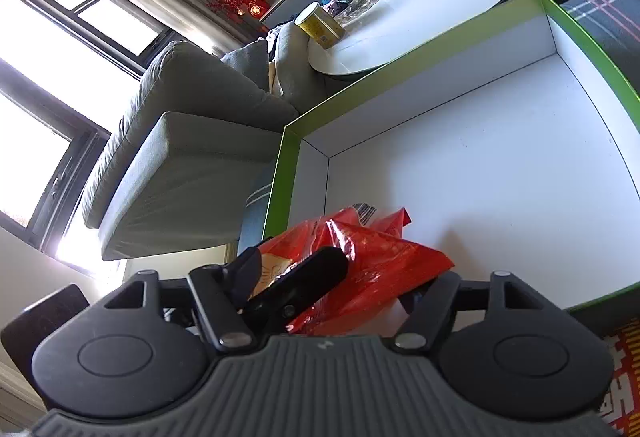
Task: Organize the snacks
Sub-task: 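Carry the red bag into the green box and open the grippers, then move both grippers to the plastic-wrapped sliced bread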
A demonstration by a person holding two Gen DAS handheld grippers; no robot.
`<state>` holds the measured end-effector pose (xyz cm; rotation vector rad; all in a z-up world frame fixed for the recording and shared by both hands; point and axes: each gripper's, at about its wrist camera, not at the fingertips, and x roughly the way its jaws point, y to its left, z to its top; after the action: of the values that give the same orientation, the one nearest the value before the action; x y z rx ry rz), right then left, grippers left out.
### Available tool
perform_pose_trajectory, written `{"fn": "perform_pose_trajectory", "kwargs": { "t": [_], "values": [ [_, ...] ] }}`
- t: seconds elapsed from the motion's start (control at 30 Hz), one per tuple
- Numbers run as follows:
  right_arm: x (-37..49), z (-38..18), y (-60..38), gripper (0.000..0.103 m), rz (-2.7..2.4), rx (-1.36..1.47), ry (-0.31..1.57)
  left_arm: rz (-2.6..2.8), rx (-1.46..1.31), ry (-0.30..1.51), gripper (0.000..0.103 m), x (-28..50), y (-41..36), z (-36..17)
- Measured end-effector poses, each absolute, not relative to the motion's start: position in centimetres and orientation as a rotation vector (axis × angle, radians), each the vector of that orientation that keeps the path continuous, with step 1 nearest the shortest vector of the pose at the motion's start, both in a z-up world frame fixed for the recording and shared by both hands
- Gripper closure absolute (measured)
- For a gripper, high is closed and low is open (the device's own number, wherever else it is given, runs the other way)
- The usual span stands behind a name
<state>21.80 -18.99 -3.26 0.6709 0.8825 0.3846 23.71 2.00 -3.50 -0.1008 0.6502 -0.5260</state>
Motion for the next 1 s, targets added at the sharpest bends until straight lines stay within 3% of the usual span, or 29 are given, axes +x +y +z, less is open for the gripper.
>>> {"fn": "perform_pose_trajectory", "kwargs": {
  "t": [0.2, 0.6, 1.0],
  "values": [
    [21.0, -2.2, -19.3, 0.000, 0.389, 0.643, 0.857, -0.456, -0.012, 0.589, 0.016, 22.0, 1.8, -2.2],
    [15.7, 0.0, -20.6, 0.000, 0.453, 0.554, 0.805, -0.357, -0.158, 0.610, 0.016, 15.5, 5.2, -1.5],
    [9.2, -1.4, -19.8, 0.000, 0.495, 0.387, 0.827, -0.252, -0.167, 0.648, 0.016, 7.3, 5.4, -1.8]
  ]
}}
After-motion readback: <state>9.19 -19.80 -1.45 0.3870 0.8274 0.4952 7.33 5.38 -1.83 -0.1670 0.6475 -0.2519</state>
